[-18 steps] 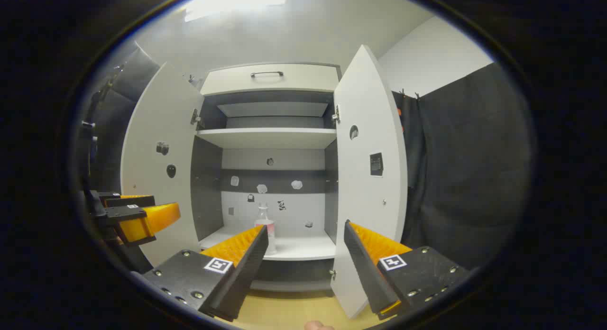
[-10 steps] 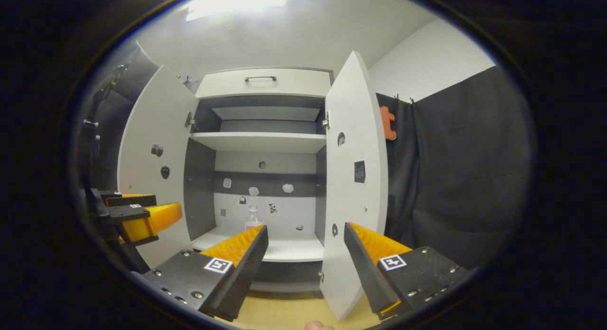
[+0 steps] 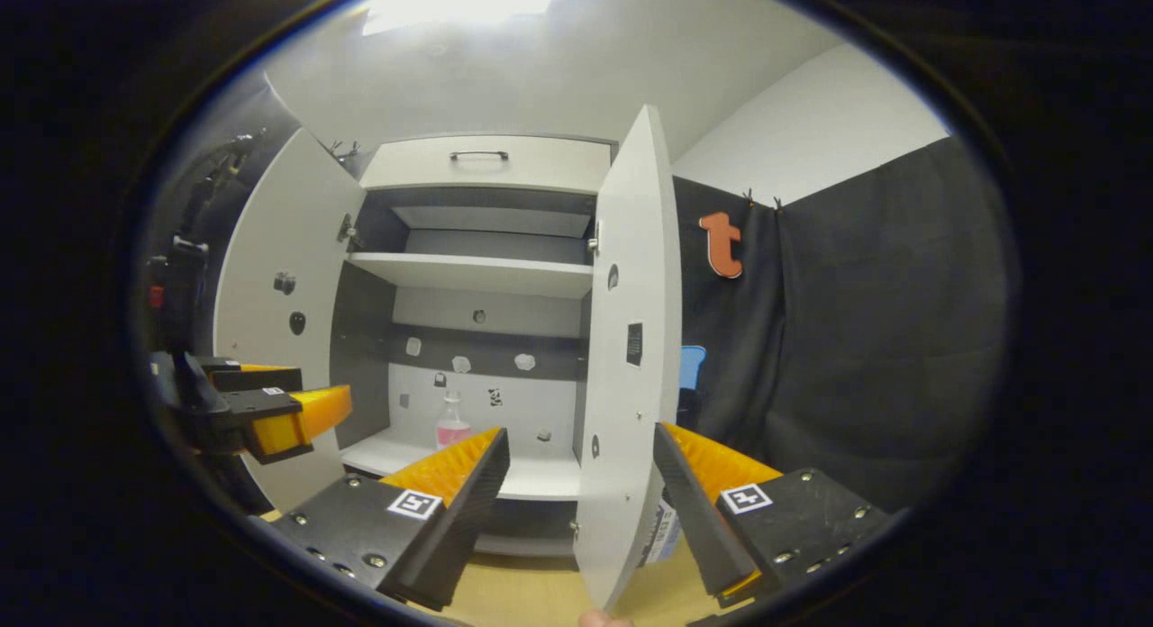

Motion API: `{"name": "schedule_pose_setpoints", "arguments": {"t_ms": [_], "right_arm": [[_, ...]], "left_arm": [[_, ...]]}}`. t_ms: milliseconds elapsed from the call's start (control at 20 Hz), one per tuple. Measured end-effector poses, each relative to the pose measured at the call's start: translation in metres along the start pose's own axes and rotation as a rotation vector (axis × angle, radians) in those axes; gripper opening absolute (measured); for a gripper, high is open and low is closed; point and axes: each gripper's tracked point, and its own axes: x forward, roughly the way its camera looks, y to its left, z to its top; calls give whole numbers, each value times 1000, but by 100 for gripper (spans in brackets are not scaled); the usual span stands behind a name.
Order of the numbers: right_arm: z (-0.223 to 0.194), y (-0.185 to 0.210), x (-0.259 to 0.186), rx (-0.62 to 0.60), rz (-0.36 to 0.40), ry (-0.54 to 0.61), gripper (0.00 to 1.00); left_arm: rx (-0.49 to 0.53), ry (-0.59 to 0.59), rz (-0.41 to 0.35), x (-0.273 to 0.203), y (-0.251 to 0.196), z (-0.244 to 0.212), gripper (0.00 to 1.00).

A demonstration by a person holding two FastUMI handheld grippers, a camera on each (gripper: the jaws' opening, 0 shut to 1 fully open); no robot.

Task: Grasp the bottle in the cabinet with the left hand and place it on the coaster, then close the right door with the right hand and the left door with the left hand.

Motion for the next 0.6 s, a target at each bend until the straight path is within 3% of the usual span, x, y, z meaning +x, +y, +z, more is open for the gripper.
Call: {"name": "schedule_pose_setpoints", "arguments": {"t_ms": [250, 600], "right_arm": [[1, -27, -1, -23, -3, 3, 97], [11, -81, -5, -80, -81, -23, 97]], "left_arm": [[18, -12, 42, 27, -8, -5, 96], [12, 40, 57, 95, -18, -34, 93]]}}
